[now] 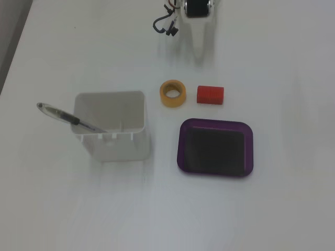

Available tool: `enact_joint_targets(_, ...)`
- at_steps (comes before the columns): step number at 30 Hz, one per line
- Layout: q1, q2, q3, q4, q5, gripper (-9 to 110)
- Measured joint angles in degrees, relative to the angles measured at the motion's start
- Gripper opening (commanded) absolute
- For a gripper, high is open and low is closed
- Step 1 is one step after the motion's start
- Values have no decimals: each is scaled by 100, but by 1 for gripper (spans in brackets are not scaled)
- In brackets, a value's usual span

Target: Pick up the red cube and place it in the box.

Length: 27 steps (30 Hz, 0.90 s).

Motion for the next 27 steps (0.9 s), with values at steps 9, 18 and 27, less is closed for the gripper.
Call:
enact_joint_targets(9,-53,0,0,-18,0,0)
enact_joint_targets(18,-53,0,0,-26,0,0)
enact_joint_targets(27,-35,0,-694,-105,0,0)
